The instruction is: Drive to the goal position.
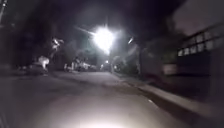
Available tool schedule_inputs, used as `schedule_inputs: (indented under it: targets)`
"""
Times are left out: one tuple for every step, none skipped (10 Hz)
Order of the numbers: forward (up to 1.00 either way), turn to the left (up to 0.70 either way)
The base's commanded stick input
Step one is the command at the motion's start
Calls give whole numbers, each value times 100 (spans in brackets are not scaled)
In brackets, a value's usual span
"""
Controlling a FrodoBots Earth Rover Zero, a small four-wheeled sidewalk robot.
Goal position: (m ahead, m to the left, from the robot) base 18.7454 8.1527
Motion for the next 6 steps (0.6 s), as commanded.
schedule_inputs:
  targets:
    - [50,0]
    - [50,0]
    - [50,0]
    - [50,0]
    - [50,-12]
    - [50,-50]
